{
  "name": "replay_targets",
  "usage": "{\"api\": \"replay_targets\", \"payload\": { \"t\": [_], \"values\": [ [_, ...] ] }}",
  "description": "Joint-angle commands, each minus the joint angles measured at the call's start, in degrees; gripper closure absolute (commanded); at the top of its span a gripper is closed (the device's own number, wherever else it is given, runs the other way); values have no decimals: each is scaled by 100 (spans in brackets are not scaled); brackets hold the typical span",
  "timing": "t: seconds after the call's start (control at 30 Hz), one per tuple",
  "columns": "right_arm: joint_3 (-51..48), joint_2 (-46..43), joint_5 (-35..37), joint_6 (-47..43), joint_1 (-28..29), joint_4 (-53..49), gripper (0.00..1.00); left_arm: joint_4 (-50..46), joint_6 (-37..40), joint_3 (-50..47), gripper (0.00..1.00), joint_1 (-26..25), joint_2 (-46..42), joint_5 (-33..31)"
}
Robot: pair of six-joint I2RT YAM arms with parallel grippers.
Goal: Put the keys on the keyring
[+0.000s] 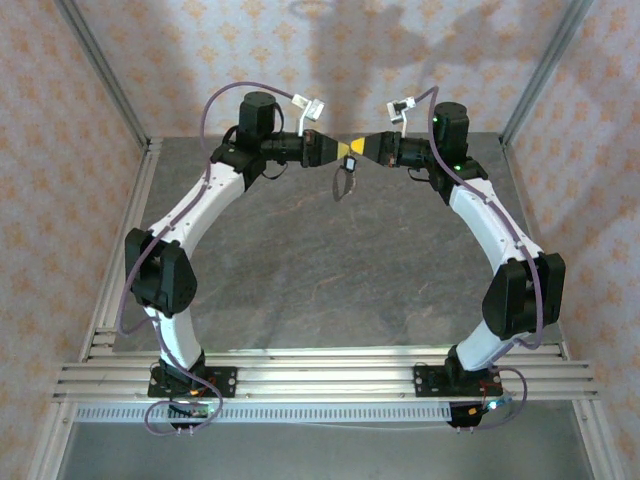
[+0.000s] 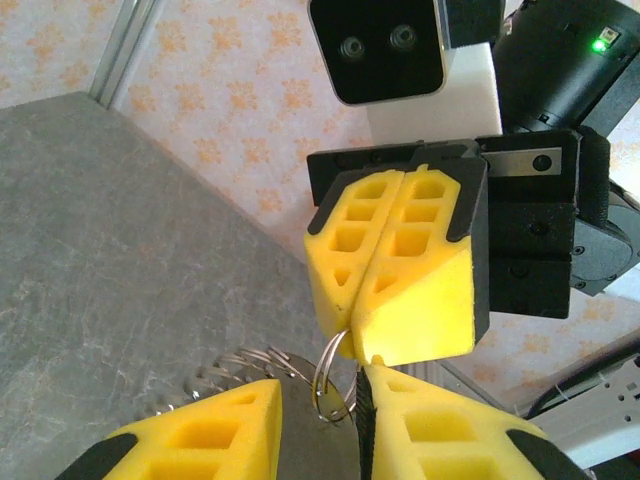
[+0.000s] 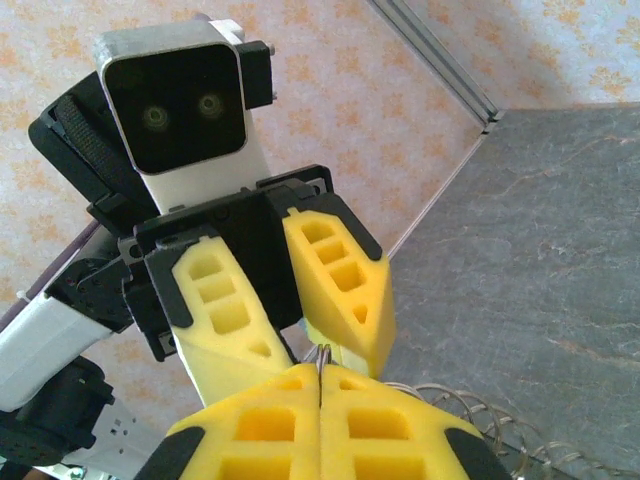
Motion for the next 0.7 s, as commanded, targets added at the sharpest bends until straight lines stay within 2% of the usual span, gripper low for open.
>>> {"api": "replay_targets", "payload": {
  "t": [0.0,0.27,0.4,0.47,0.67],
  "values": [
    [42,28,-22,35,-39,366,100,-55,151,277,74,-78,81,160],
    [-21,20,-32,27,-37,365,100,98,51,294,76,-107,90,54],
    [-53,12,-21,5,-38,365,100,233,-38,271,95,-109,57,10],
    [-71,18,-30,7,-41,370,100,375,-131,227,95,-106,46,-11],
    [-125,-5,-33,-34,-36,347,100,474,-225,207,85,-106,46,-84]
  ]
}}
